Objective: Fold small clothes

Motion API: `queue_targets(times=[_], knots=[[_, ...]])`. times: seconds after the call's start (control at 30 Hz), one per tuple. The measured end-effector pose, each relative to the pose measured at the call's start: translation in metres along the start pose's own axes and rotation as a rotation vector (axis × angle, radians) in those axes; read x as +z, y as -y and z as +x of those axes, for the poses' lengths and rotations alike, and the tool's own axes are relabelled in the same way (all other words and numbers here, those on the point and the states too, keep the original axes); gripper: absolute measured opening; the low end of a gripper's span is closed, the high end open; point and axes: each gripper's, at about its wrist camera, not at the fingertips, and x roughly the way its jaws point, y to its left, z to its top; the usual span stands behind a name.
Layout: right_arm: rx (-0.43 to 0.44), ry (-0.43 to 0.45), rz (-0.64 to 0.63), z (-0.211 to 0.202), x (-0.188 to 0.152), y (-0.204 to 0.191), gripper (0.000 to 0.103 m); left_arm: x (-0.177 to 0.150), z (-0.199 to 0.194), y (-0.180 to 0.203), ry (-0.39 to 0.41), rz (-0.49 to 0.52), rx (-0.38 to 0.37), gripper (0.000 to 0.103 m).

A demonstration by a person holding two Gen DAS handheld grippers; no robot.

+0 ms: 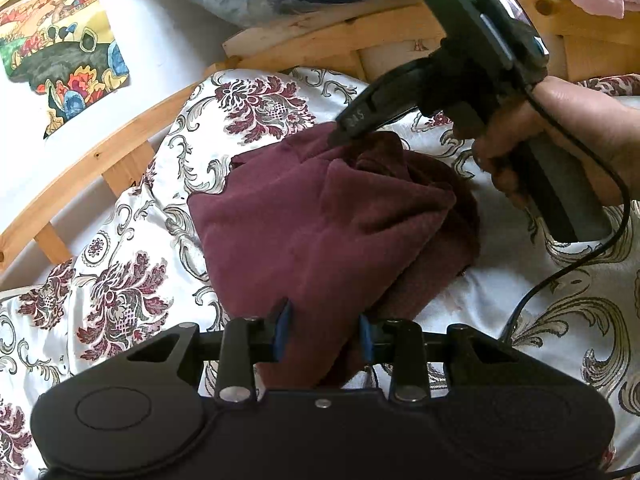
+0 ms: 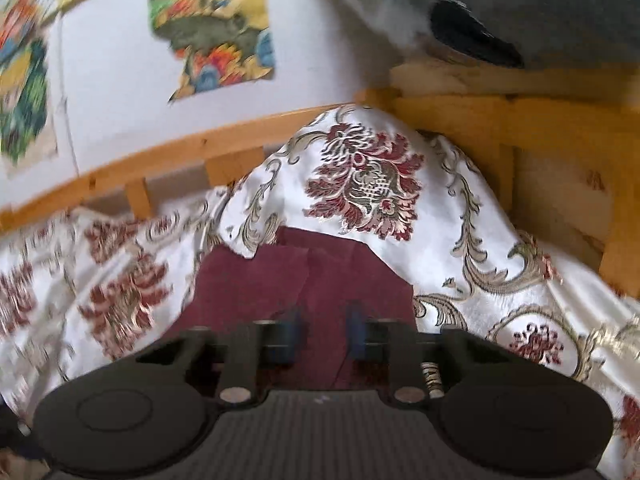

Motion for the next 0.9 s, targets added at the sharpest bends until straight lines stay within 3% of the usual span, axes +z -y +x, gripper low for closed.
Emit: queue_targets(times=[0.17, 0.37, 0.4, 0.5, 0.53, 0.67, 0.7, 0.73, 0.9], knots=[[-0.047, 0.013, 0.072, -0.015, 0.001, 0.012, 0.008, -0.001, 0.0, 0.001, 0.001, 0.001, -0.007, 0.035], [0.0, -0.036, 0.192, -0.015, -0.006, 0.034, 0.011, -0.004, -0.001, 0.002, 0.001, 0.01, -0.01, 0.035], [0.019, -0.028, 0.219, -0.014, -0.006, 0.038, 0.015, -0.003, 0.0, 0.002, 0.0, 0.009, -0.01, 0.035], [0.054, -0.003, 0.281, -0.011, -0.009, 0.047, 0.046, -0.003, 0.0, 0.001, 0.0, 0.005, -0.01, 0.035], [0.059, 0.003, 0.29, -0.008, -0.009, 0.048, 0.048, -0.003, 0.0, 0.001, -0.001, 0.004, -0.01, 0.035], [0.069, -0.009, 0.308, 0.005, -0.009, 0.052, 0.047, -0.003, 0.0, 0.002, -0.002, 0.005, -0.007, 0.035], [0.071, -0.016, 0.309, 0.009, -0.009, 0.052, 0.043, -0.003, 0.0, 0.003, -0.002, 0.005, -0.006, 0.035], [0.066, -0.011, 0.305, 0.011, -0.009, 0.052, 0.029, -0.003, 0.0, 0.002, -0.002, 0.005, -0.006, 0.035], [0.058, 0.094, 0.111, 0.002, 0.0, 0.028, 0.015, -0.003, 0.0, 0.002, 0.004, -0.005, -0.015, 0.032]])
